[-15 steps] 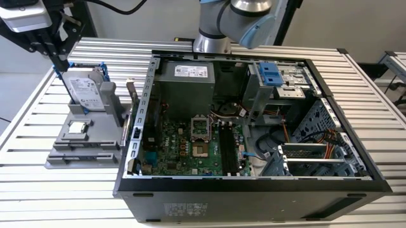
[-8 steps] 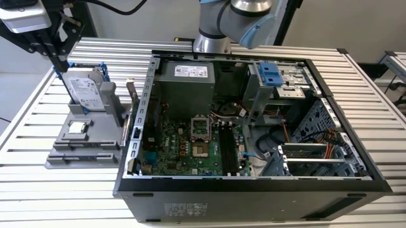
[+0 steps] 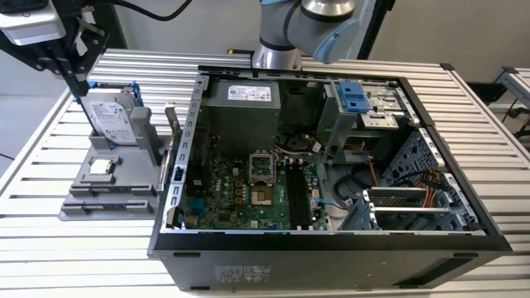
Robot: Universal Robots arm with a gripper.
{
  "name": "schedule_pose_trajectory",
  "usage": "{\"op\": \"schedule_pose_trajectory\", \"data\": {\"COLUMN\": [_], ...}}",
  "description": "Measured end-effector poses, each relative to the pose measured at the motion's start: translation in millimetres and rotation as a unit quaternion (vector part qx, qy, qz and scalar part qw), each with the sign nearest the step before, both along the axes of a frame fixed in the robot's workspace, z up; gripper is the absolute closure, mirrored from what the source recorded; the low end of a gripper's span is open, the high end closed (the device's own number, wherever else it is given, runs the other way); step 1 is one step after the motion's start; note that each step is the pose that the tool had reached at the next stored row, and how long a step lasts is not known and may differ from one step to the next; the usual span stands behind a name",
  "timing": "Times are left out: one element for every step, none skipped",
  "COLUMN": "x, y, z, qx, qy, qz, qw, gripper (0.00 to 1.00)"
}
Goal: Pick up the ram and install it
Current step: 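Pick up the ram and move it above insertion slot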
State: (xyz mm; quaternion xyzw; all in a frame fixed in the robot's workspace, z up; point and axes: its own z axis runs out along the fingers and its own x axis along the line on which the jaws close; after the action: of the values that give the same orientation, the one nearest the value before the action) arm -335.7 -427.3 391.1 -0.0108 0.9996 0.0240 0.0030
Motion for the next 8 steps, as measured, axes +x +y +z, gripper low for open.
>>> {"op": "schedule_pose_trajectory", "data": {"x": [0.0, 0.0, 0.0, 0.0, 0.0, 0.0, 0.0, 0.0], "y": [-1.5, -3.0, -4.3, -5.7, -7.0, -8.2, -9.2, -10.1], "z": [0.0, -0.1, -0.1, -0.2, -0.2, -0.3, -0.2, -0.3], "qx": [0.0000, 0.0000, 0.0000, 0.0000, 0.0000, 0.0000, 0.0000, 0.0000], "qy": [0.0000, 0.0000, 0.0000, 0.0000, 0.0000, 0.0000, 0.0001, 0.0000], "qz": [0.000, 0.000, 0.000, 0.000, 0.000, 0.000, 0.000, 0.000], "qw": [1.00000, 1.00000, 1.00000, 1.00000, 1.00000, 1.00000, 1.00000, 1.00000], "gripper": [1.00, 1.00, 1.00, 1.00, 1.00, 1.00, 1.00, 1.00]}}
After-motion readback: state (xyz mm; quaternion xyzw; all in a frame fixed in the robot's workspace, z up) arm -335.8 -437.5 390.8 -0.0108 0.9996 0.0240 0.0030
